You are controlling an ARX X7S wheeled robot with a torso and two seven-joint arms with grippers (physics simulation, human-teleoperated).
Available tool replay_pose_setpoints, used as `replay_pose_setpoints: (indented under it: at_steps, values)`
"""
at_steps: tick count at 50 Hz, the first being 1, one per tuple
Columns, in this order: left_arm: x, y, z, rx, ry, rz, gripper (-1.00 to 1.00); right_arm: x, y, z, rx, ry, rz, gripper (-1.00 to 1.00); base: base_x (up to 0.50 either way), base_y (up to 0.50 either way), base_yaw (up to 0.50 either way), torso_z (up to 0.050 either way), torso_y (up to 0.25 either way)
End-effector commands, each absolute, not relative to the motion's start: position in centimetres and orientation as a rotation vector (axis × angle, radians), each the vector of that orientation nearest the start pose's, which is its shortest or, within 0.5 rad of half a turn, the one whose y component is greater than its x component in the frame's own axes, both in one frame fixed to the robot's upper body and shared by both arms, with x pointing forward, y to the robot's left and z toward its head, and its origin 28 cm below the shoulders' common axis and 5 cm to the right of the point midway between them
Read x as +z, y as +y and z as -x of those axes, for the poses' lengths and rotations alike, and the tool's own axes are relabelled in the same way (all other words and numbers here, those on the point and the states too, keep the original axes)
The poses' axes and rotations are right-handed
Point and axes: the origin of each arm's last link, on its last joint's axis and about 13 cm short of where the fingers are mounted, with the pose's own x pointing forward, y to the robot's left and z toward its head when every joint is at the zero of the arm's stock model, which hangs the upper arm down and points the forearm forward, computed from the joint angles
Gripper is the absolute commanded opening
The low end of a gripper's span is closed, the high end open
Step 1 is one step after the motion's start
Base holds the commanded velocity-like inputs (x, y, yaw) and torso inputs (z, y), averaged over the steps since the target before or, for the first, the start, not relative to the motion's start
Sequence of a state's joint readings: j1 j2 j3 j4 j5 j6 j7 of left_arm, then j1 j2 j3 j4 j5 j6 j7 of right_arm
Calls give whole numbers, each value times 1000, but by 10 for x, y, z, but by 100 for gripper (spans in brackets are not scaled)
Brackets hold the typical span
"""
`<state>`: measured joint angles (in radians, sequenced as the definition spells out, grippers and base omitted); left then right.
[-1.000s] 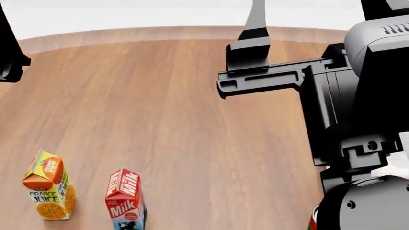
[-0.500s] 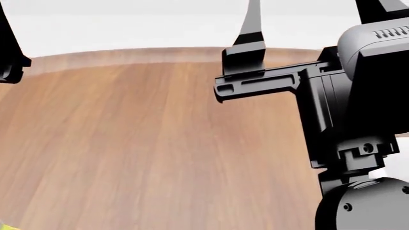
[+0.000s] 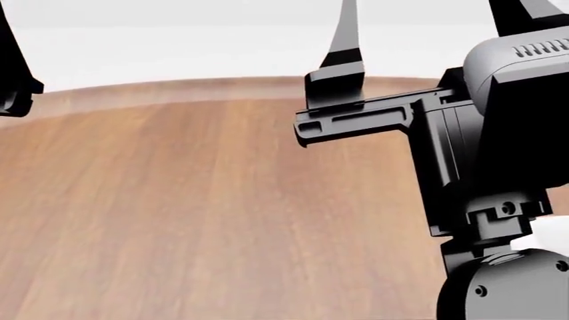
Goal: Pick the milk and place it in the basket.
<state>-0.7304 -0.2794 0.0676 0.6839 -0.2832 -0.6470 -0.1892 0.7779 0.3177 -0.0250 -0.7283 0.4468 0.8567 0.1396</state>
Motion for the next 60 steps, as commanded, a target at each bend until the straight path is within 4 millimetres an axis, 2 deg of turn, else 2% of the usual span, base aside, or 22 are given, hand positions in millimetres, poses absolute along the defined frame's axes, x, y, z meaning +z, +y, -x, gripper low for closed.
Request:
replay_pose_setpoints:
  at_steps: [1,8,30,38,49,53,60]
  values:
    - [278,224,-251,-32,-732,-70,100,281,-119,-246,162,-602,86,100,500,-17,0,0,0]
    - [276,225,-251,-31,-727,-69,100,281,-119,-249,158,-584,121,100,130,-5,0,0,0]
    - [272,229,-250,-15,-717,-68,100,273,-129,-247,470,-335,191,100,0,0,0,0,0]
    - [273,230,-250,-11,-719,-67,100,255,-128,-243,630,-222,223,100,0,0,0,0,0]
    - [272,229,-250,-14,-715,-64,100,239,-123,-235,760,-118,253,100,0,0,0,0,0]
    - [272,229,-250,-16,-714,-65,100,231,-117,-227,878,-99,273,100,0,0,0,0,0]
    - [272,228,-250,-18,-716,-64,100,220,-112,-225,932,-64,308,100,0,0,0,0,0]
